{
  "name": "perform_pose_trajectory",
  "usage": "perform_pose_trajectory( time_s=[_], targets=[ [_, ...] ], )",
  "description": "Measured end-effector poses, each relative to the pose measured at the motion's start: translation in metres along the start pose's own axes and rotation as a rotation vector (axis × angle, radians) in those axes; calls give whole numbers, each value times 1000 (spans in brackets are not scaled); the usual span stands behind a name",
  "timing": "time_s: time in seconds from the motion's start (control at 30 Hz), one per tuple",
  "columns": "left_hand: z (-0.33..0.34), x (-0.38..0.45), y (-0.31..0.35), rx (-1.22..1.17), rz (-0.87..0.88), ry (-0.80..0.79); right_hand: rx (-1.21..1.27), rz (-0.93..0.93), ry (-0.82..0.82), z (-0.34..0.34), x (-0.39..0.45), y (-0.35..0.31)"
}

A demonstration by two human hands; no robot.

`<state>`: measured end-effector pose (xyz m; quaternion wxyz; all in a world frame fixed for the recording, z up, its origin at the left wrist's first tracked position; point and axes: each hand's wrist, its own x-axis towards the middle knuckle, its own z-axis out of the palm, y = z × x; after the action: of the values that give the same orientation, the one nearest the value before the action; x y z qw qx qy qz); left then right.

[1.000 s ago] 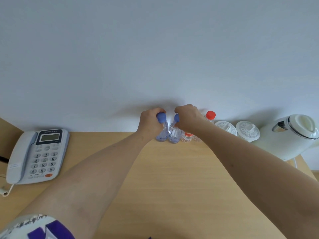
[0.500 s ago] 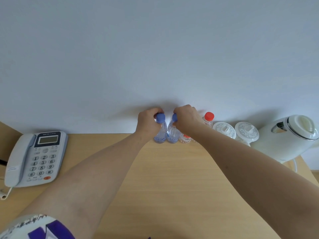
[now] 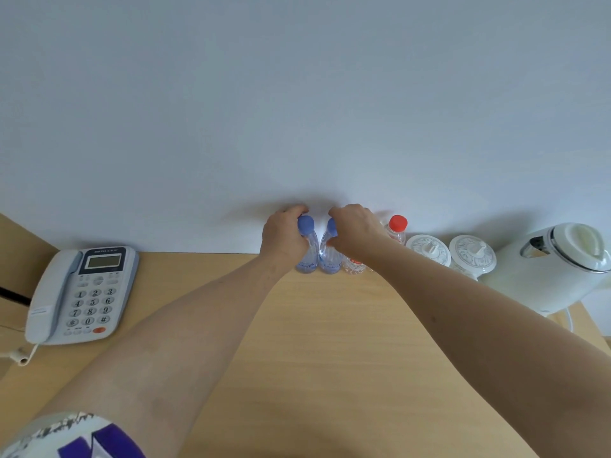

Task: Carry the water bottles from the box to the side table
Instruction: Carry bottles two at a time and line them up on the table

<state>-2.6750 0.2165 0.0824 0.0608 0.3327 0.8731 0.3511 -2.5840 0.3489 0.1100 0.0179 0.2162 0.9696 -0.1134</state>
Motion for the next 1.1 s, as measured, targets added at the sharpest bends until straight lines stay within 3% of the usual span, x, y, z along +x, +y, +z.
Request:
perform_pose_trajectory(
  time_s=[0.23,0.43,0.63,0.9,1.1],
  targets=[
    [-29,-5,1,44,21,-9,2,18,92,-12,-26,-13],
    [-52,-17,14,236,216,-73,-102,190,153,-18,-77,-32],
    [-31,-60,39,298,469,-191,-113,456,218,-3,-165,-32],
    [27,-162,145,290,814,-394,-117,877,281,-6,-336,-7],
    [65,-285,245,191,1048,-501,-139,1155,350,-14,-494,6]
  ],
)
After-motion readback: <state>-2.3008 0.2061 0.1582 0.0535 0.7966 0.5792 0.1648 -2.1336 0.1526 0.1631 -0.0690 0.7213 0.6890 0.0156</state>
